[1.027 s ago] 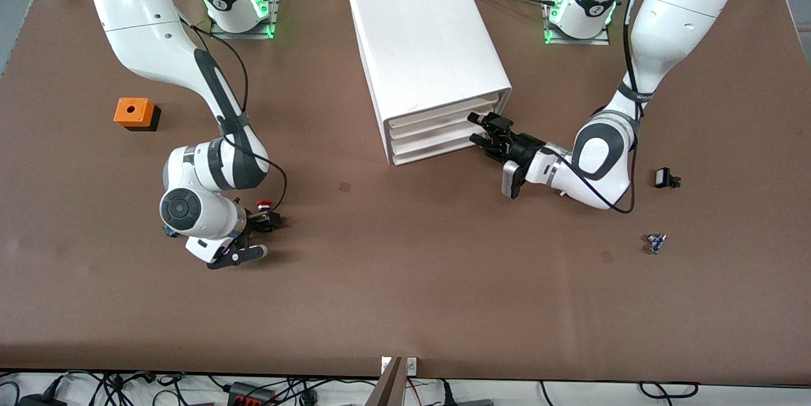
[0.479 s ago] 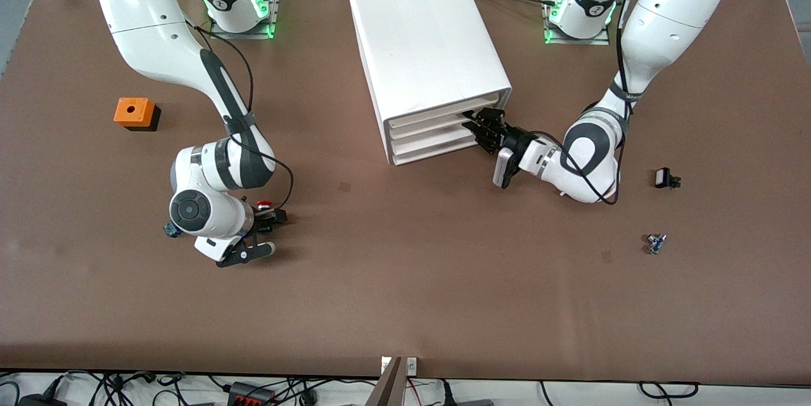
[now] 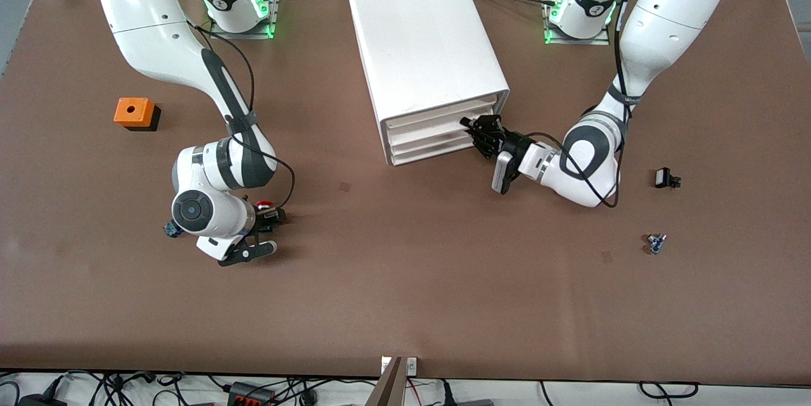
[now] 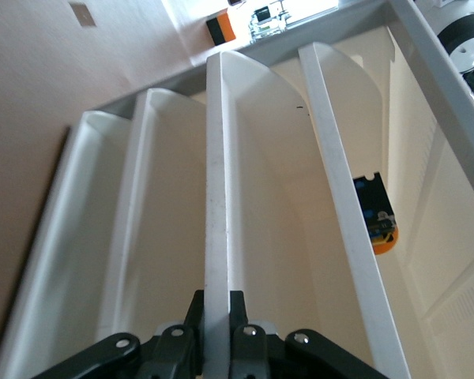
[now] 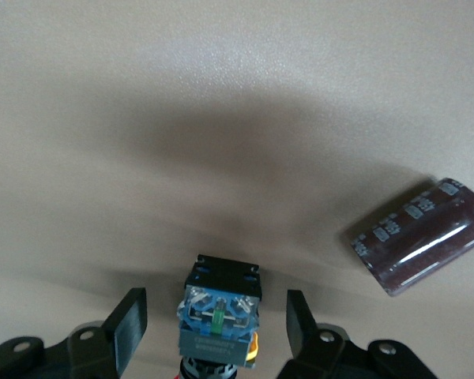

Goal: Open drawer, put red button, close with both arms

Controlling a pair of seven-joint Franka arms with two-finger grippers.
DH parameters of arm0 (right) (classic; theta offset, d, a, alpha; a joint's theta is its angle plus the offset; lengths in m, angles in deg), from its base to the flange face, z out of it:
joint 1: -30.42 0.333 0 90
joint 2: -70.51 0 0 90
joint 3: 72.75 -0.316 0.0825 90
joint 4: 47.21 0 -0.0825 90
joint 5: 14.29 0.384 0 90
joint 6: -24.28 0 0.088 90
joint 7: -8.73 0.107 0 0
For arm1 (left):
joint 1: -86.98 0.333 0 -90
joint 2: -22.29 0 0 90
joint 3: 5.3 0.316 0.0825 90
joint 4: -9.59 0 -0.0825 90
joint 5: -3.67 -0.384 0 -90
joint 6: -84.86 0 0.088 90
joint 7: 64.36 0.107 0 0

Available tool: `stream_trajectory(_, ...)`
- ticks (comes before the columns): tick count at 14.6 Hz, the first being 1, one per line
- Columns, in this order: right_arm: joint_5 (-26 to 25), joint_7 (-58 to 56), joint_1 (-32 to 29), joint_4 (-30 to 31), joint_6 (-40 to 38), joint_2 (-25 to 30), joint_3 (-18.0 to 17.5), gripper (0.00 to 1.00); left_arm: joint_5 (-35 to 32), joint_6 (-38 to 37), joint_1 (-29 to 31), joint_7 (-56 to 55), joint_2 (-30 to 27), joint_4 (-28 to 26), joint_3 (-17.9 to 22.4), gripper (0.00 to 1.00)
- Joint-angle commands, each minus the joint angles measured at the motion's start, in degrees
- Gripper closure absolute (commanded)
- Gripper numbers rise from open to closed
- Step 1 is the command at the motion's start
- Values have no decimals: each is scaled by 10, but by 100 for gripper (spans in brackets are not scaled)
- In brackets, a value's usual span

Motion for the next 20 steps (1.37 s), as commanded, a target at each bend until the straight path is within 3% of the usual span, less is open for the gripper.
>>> stream_trajectory(1, 9, 3, 0, 4, -6, 0, -2, 56, -43, 24, -6, -17, 50, 92, 17, 99)
stream_trajectory(5, 8, -5, -7, 4, -15, 5, -1, 99, -51, 41, -3, -39, 84, 147, 30, 98)
stream_trajectory(7, 4, -7, -4, -3, -17, 19, -1, 100, -52, 57, -2, -41, 89, 167, 31, 93)
stream_trajectory(8, 2, -7, -1, -7, -17, 28, -1, 100, -52, 63, -2, -43, 93, 175, 39, 87)
stream_trajectory(9, 2, -7, 3, -15, -17, 38, -1, 100, -51, 64, -2, -42, 93, 176, 41, 51)
stream_trajectory(10, 3, -6, 10, -24, -18, 48, -1, 100, -51, 65, -1, -34, 94, 176, 41, 1)
stream_trajectory(13, 6, -4, 25, -56, -23, 71, -2, 100, -54, 57, 11, -66, 83, 193, 43, 0)
stream_trajectory(16, 7, 0, 51, -167, -99, 73, -8, 100, -97, 8, 21, -208, 42, 205, 45, 0)
stream_trajectory(17, 7, 3, 68, -204, -122, 70, -12, 100, -133, 2, 21, -269, 24, 218, 45, 0)
stream_trajectory(20, 8, 61, 118, -228, -129, 71, -13, 100, -274, 0, 20, -398, -26, 232, 44, 0)
